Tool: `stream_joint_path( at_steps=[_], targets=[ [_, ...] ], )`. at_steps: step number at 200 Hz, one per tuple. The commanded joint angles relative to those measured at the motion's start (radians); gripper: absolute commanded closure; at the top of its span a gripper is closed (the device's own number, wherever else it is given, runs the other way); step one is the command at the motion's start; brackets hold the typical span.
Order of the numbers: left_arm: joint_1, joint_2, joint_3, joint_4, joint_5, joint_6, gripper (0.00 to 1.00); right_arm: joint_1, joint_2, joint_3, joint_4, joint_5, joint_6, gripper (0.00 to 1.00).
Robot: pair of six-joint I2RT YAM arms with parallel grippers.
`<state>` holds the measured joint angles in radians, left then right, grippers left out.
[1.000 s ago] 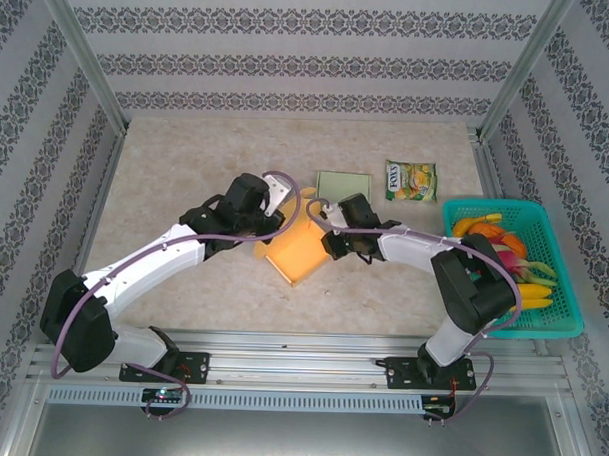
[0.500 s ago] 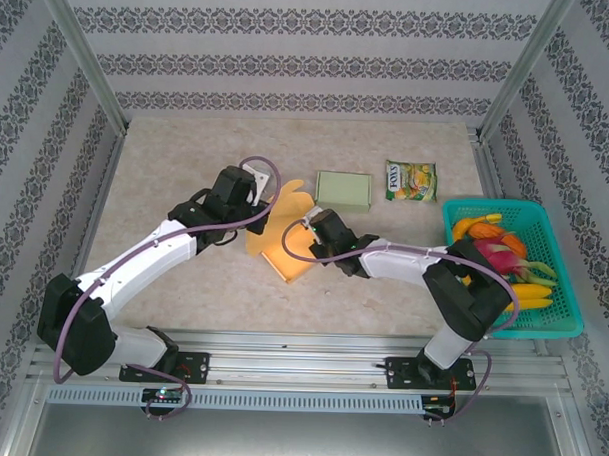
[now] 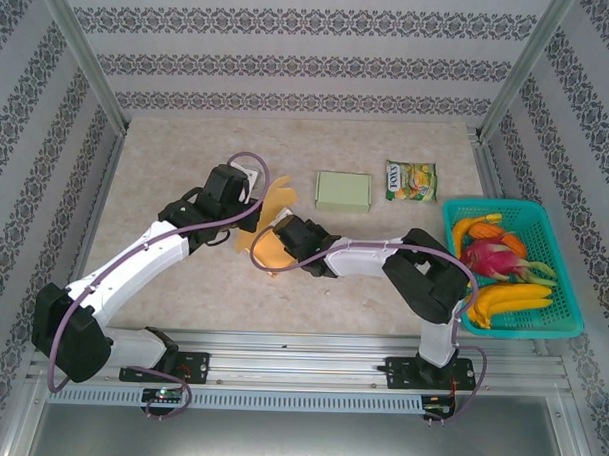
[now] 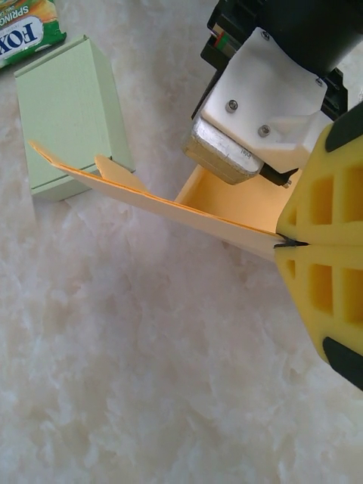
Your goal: Fold the paper box
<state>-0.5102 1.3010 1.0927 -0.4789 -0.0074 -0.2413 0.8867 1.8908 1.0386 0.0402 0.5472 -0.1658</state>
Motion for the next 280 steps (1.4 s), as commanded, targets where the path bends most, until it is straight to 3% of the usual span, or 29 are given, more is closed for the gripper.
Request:
stream_joint_path(
  at_steps=[1, 35, 71, 89, 133, 178, 215, 280],
  targets=[
    [0.013, 0.015, 0.02, -0.001, 0.018, -0.031, 1.0, -0.034, -0.039, -0.064, -0.062, -0.112, -0.011, 0.81],
    [0.012, 0.042, -0.003, 0.029, 0.132, 0.024, 1.0, -0.11, -0.157, -0.117, -0.064, -0.302, 0.068, 0.73],
    [0.004, 0.1, 0.017, -0.015, 0.151, 0.083, 1.0, -0.142, -0.251, -0.143, -0.095, -0.404, 0.113, 0.49],
    [-0.006, 0.107, 0.019, -0.017, 0.144, 0.102, 1.0, -0.17, -0.329, -0.174, -0.093, -0.496, 0.154, 0.43],
    [-0.058, 0.037, -0.024, 0.037, 0.146, 0.187, 1.0, -0.333, -0.57, -0.252, -0.083, -0.788, 0.207, 0.43],
    [-0.166, -0.081, -0.098, 0.165, 0.182, 0.399, 0.98, -0.448, -0.634, -0.242, -0.118, -0.935, -0.028, 0.51],
    [-0.183, -0.137, -0.119, 0.167, 0.282, 0.563, 0.98, -0.632, -0.632, -0.294, 0.058, -1.301, -0.14, 0.52],
    [-0.186, -0.18, -0.181, 0.229, 0.349, 0.603, 0.98, -0.641, -0.587, -0.265, -0.02, -1.529, -0.442, 0.51]
  ],
)
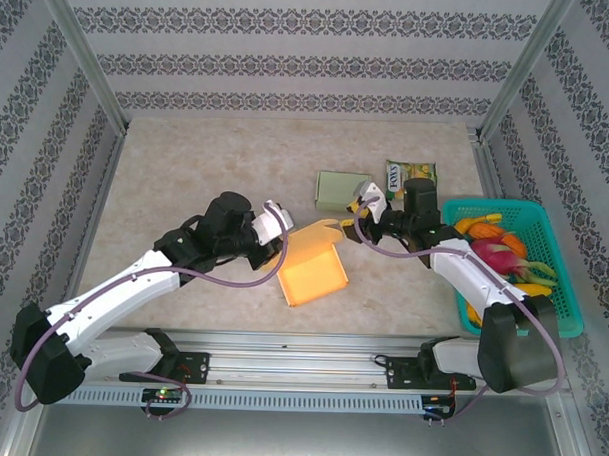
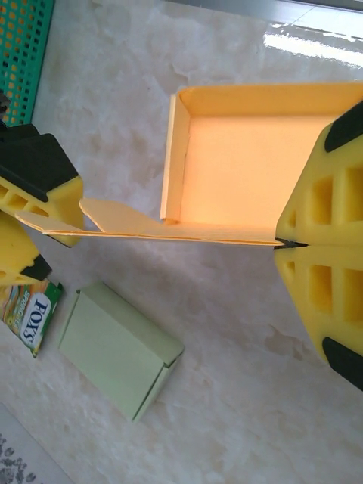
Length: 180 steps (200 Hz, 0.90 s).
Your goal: Fold the paper box
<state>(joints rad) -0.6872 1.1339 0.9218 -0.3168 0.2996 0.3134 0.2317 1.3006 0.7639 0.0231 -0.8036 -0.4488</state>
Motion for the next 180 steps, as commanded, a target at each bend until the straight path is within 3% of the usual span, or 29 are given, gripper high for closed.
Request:
stream_joint_path(
  at_steps=[1, 17, 59, 180],
  targets=[
    [-0.009, -0.012, -0.009, 0.065, 0.044, 0.048, 0.98, 0.016, 0.003, 0.009, -0.004, -0.177, -0.162, 0.51],
    [-0.009, -0.008, -0.008, 0.063, 0.057, 0.05, 0.98, 0.029, 0.01, 0.006, -0.014, -0.147, -0.179, 0.51],
    [-0.009, -0.007, -0.006, 0.071, 0.031, 0.038, 0.98, 0.052, 0.027, 0.008, -0.095, -0.253, -0.261, 0.5],
    [-0.022, -0.021, -0.018, 0.097, 0.038, 0.034, 0.99, 0.122, 0.099, 0.097, -0.373, -0.351, -0.443, 0.49]
  ],
)
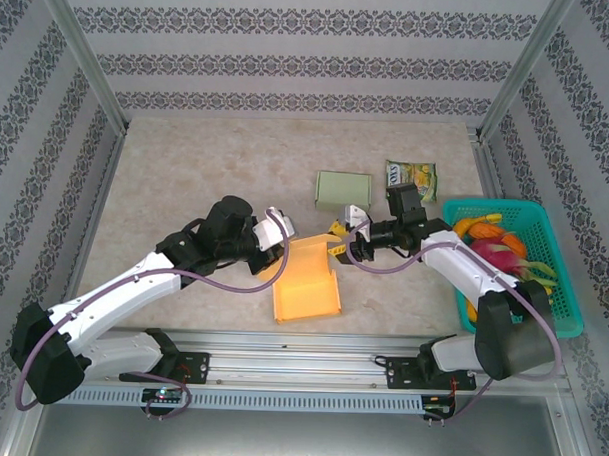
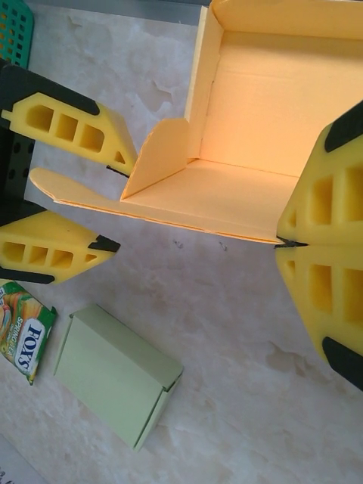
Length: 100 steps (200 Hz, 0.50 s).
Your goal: Fold the paper box
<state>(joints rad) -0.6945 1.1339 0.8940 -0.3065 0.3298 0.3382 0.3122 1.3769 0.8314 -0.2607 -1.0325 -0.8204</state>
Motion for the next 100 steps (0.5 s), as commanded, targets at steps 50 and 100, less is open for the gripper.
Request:
stream_joint_path(
  at_steps=[50, 100],
  targets=[
    [-0.02, -0.025, 0.005, 0.098, 0.002, 0.007, 0.99, 0.068, 0.033, 0.032, -0.097, -0.11, -0.078, 0.49],
    [-0.03, -0.023, 0.005, 0.105, -0.002, 0.007, 0.99, 0.084, 0.023, 0.034, -0.1, -0.099, -0.087, 0.55]
  ],
)
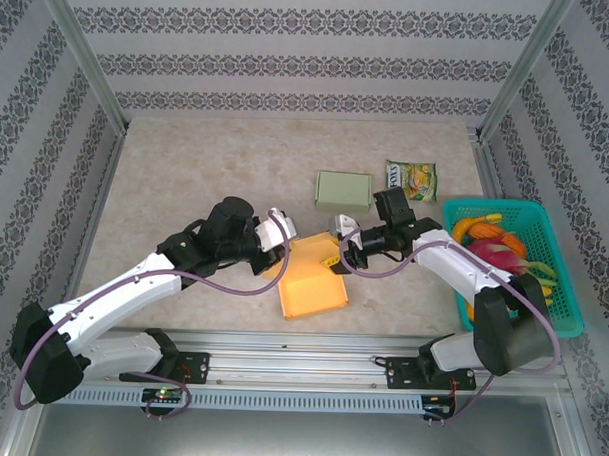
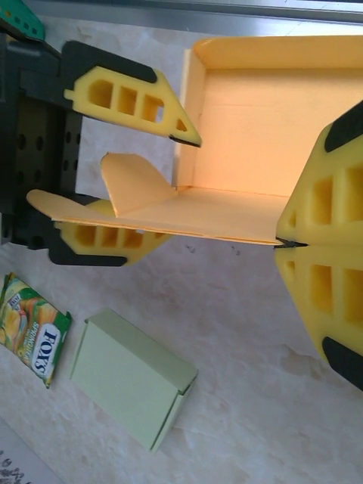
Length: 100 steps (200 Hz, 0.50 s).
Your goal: Fold the paper box
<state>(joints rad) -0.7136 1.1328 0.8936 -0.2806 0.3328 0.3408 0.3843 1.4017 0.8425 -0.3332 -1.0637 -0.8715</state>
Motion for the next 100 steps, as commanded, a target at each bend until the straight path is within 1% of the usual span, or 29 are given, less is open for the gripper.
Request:
stream_joint_path(
  at_steps=[1, 8, 11, 13, 15, 16, 22, 46, 71, 100],
  targets=[
    [-0.01, -0.022, 0.005, 0.079, -0.005, 0.005, 0.99, 0.012, -0.001, 0.022, -0.029, -0.068, -0.034, 0.55],
    [-0.01, -0.022, 0.006, 0.076, -0.008, 0.007, 0.99, 0.012, -0.003, 0.023, -0.032, -0.071, -0.038, 0.53],
    [-0.01, -0.022, 0.006, 0.075, -0.011, 0.007, 0.99, 0.012, -0.005, 0.023, -0.033, -0.071, -0.039, 0.51],
    [-0.01, -0.022, 0.006, 0.075, -0.013, 0.007, 0.99, 0.011, -0.006, 0.023, -0.033, -0.071, -0.039, 0.47],
    [-0.01, -0.022, 0.006, 0.074, -0.015, 0.008, 0.99, 0.012, -0.007, 0.024, -0.034, -0.071, -0.04, 0.46],
    [-0.01, -0.022, 0.006, 0.074, -0.017, 0.009, 0.99, 0.012, -0.008, 0.024, -0.035, -0.071, -0.04, 0.43],
    [-0.01, -0.02, 0.007, 0.07, -0.031, 0.01, 0.99, 0.01, -0.014, 0.025, -0.036, -0.07, -0.037, 0.41],
    [-0.011, -0.014, 0.01, 0.049, -0.069, 0.021, 1.0, -0.019, -0.059, 0.027, -0.033, -0.046, -0.029, 0.41],
    [-0.014, -0.015, 0.01, 0.05, -0.061, 0.023, 1.0, -0.09, -0.09, 0.056, -0.053, -0.043, -0.027, 0.4],
    [-0.024, -0.021, 0.016, 0.046, -0.06, 0.032, 1.0, -0.14, -0.094, 0.147, -0.184, 0.102, -0.095, 0.4]
  ],
)
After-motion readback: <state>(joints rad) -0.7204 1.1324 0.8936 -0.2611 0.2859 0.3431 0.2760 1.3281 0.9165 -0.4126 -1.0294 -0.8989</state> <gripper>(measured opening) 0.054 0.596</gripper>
